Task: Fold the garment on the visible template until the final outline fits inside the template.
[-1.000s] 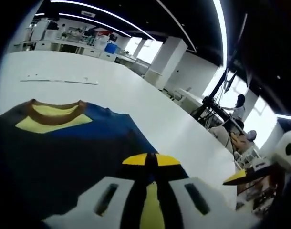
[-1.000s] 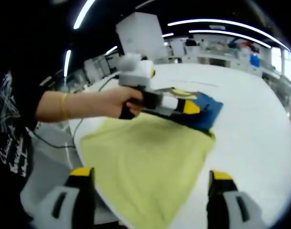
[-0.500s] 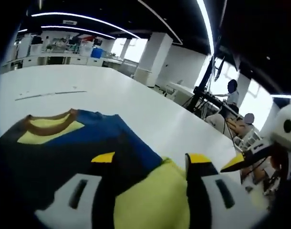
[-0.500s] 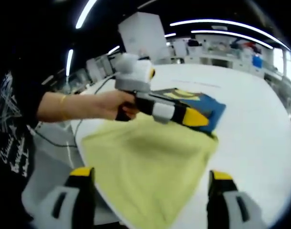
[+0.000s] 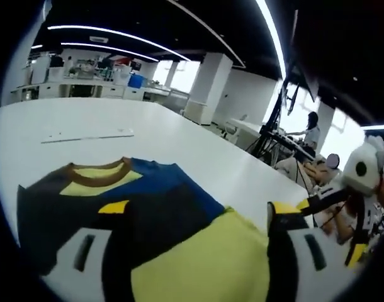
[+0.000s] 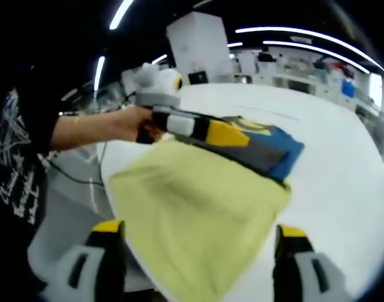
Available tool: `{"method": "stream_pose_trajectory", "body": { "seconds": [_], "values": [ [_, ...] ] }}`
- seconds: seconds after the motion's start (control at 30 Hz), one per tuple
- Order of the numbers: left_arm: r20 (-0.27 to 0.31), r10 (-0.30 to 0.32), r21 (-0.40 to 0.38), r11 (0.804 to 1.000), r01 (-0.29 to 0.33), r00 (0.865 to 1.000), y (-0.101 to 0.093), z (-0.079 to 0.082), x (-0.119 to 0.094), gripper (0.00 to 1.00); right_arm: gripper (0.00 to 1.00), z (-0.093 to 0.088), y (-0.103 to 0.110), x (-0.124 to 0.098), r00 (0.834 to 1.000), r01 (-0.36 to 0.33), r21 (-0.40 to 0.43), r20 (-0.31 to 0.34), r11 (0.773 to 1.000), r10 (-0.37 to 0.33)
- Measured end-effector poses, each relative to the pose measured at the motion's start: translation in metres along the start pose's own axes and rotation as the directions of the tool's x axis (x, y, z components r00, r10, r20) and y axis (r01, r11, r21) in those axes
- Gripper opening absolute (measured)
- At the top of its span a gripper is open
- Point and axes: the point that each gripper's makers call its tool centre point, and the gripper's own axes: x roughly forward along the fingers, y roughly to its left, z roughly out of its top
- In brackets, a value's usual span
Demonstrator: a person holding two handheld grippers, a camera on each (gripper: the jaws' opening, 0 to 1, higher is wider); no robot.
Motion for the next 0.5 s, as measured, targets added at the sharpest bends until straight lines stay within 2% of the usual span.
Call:
{"method": "stream_pose_trajectory", "body": {
  "seconds": [0.17, 0.3, 0.37, 0.5],
  "values": [
    [0.002, 0.011, 0.023, 1.0, -0.011, 1.0, 0.003, 0.001, -0.026, 0.88, 0.99, 0.003, 0.002, -0.001, 1.0, -0.004, -0.01, 0.005, 1.0, 0.004],
    [-0.015, 0.011, 0.067, 0.998, -0.01, 1.0, 0.005, -0.004, -0.048, 0.9, 0.99, 0.006, 0.004, -0.002, 1.0, -0.008, -0.014, 0.008, 1.0, 0.008],
    [-0.021, 0.012, 0.07, 0.997, -0.011, 1.0, 0.004, -0.006, -0.061, 0.9, 0.99, 0.006, 0.004, -0.003, 1.0, -0.01, -0.018, 0.006, 1.0, 0.01],
    [-0.025, 0.01, 0.056, 0.998, -0.009, 1.0, 0.006, -0.01, -0.079, 0.97, 0.99, 0.006, 0.008, -0.002, 1.0, -0.02, -0.019, 0.005, 1.0, 0.02]
  ]
}}
